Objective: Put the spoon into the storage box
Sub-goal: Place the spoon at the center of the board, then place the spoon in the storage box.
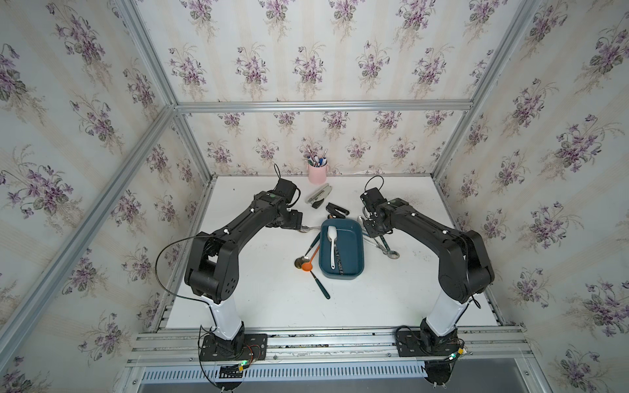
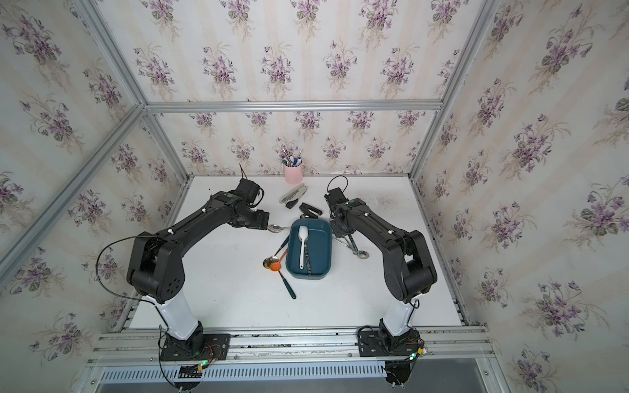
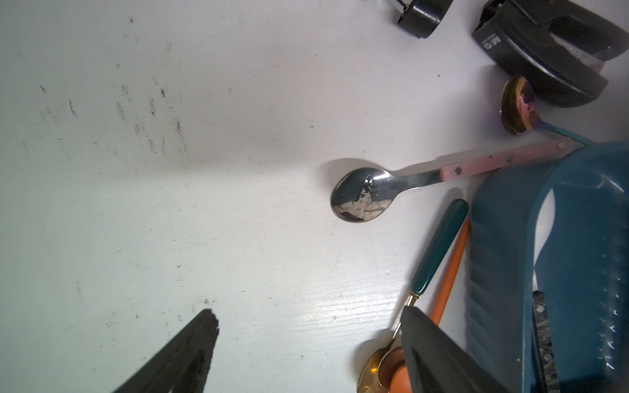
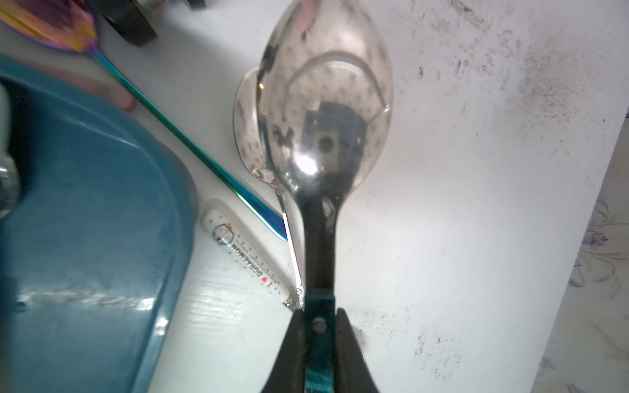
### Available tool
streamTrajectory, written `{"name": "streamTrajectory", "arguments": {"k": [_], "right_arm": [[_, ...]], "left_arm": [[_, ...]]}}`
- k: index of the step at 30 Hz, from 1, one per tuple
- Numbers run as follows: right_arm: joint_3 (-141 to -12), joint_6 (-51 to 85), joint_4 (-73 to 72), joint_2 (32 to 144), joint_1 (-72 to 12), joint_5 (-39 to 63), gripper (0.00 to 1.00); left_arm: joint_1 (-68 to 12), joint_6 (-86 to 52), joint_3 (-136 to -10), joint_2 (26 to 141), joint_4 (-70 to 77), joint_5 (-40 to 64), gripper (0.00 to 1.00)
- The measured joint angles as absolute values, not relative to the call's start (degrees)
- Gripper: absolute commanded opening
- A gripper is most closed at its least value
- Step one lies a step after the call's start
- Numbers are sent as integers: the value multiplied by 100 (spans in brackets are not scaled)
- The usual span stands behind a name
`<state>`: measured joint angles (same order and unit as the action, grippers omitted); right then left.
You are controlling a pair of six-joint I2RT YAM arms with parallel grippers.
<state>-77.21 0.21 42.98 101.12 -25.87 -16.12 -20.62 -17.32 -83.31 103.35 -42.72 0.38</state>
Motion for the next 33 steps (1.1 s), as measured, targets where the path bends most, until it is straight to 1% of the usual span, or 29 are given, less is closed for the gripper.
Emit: {"name": "streamTrajectory", "arguments": {"k": [9, 13, 20, 33], "right_arm": [[-7828, 1256, 4751, 9535, -2740, -152, 11], [-7719, 1826, 4672, 9284, -2943, 217, 10], [-7472, 2322, 4211, 9312, -3570, 388, 10], [-6869, 2707, 3358, 9832, -3750, 340, 9]], "left_arm": [[-1907, -1734, -8208, 10283, -4259, 215, 88], [-1859, -1756, -8097, 10283, -4248, 285, 88], [-1839, -1804, -8009, 10239, -4239, 344, 88], [-1839, -1874, -7837, 10055, -4226, 316, 88]]}}
